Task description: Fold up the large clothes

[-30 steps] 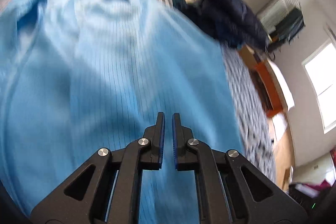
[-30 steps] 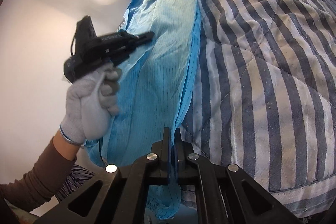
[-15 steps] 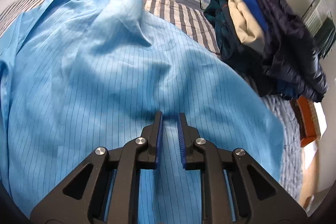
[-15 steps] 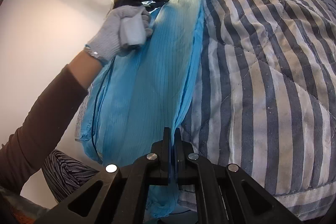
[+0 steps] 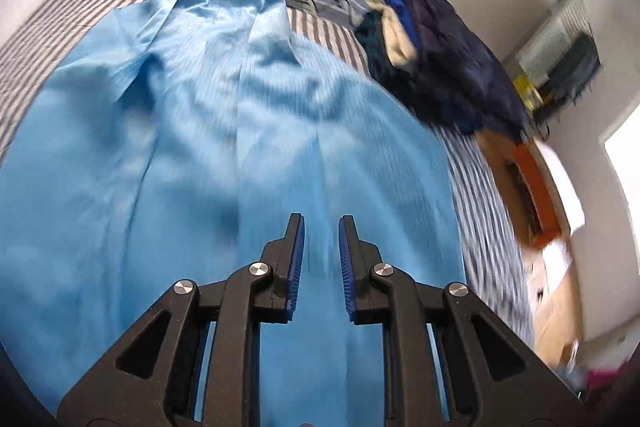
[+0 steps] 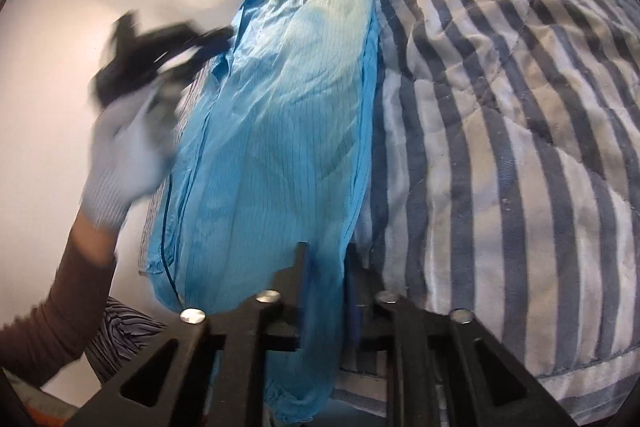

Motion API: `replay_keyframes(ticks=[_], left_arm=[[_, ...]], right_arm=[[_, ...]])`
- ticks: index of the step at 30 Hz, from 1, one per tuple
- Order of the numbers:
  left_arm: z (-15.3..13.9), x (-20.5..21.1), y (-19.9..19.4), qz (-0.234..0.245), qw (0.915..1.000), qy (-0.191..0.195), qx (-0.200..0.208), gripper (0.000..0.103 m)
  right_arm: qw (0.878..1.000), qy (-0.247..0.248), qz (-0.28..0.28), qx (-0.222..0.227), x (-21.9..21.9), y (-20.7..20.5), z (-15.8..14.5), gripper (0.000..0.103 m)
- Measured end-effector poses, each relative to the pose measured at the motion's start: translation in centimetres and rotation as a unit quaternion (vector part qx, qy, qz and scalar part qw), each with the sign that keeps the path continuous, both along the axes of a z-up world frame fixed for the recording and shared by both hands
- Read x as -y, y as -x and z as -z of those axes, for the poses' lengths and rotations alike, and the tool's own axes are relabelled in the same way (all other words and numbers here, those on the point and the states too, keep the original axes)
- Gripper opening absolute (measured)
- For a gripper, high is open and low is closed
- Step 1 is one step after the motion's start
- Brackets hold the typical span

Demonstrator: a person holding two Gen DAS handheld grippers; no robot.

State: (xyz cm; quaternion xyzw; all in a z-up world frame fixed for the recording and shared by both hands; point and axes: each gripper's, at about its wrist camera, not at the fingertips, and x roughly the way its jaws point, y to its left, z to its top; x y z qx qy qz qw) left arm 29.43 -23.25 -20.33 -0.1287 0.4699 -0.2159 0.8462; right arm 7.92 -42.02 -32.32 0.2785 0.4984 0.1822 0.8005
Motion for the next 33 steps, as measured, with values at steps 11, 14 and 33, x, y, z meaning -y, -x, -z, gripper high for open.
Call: replay_keyframes(ticks=[11,14,33], left_arm=[[3.8,-0.4,16.5,0.08,0.996,0.025,-0.03,0.015],[5.9,0.6,17.5,0.098,0.9943,0.001,-0.044,0.015],[-10.4,-20.4,15.1,-0.039,0.9956,0.056,0.063,0.015]], right_arm=[[0.996,0.071,-0.026,-0.045,-2.4,-2.5,-3.7,0.0],[0.991,0.115,-0.049,-0.043,-3.8,-3.0,-5.3,0.0],[0.941,0.328,-0.069,0.043,-13.9,-2.5,-10.1,0.0]])
